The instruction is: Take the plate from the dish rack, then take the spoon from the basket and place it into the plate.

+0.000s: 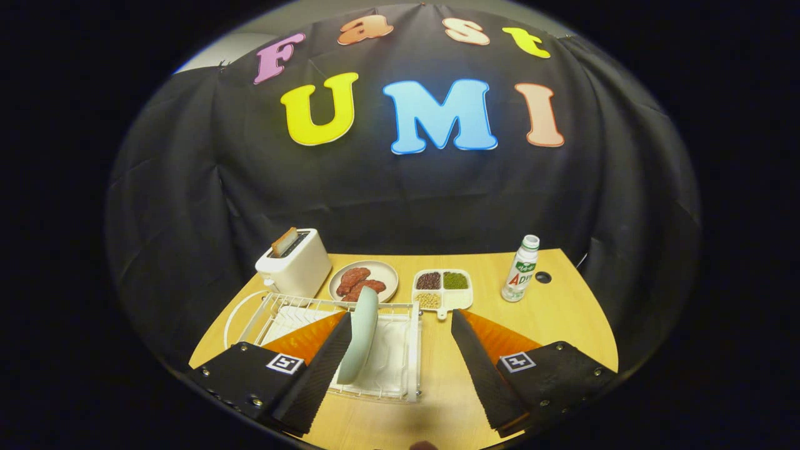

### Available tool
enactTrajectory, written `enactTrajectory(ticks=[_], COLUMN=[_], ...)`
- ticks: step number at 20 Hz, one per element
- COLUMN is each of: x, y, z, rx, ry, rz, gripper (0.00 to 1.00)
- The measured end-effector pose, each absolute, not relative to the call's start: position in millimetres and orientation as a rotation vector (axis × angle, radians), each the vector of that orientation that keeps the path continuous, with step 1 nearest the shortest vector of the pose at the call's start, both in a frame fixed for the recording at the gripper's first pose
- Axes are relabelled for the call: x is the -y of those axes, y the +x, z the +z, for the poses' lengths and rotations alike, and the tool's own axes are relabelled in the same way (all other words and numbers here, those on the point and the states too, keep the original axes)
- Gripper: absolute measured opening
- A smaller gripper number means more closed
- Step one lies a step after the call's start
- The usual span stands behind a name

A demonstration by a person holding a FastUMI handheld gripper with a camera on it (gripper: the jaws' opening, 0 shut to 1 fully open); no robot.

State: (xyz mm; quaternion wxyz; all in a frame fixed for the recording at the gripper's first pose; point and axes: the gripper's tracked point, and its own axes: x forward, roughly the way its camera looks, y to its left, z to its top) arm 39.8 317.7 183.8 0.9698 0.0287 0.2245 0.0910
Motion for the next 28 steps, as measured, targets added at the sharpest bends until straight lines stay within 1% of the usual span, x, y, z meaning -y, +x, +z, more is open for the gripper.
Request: enactTrajectory(ticks=[5,11,18,22,24,26,27,28], x=[-344,-360,-355,-353,-352,-355,-360,-366], y=[54,76,91,94,97,98,96,95], z=[155,139,100,85,79,68,64,62], rx=[-0.630,-0.739,-0.907,-0.950,-0.957,-0.977,-0.995,-1.001], ry=[0.039,0.008,-0.025,-0.027,-0.037,-0.044,-0.039,-0.034], rz=[0.183,0.138,-0.016,-0.069,-0.092,-0.095,-0.085,-0.071], gripper=[0.98,0.99,0.99,0.98,0.92,0.81,0.64,0.53])
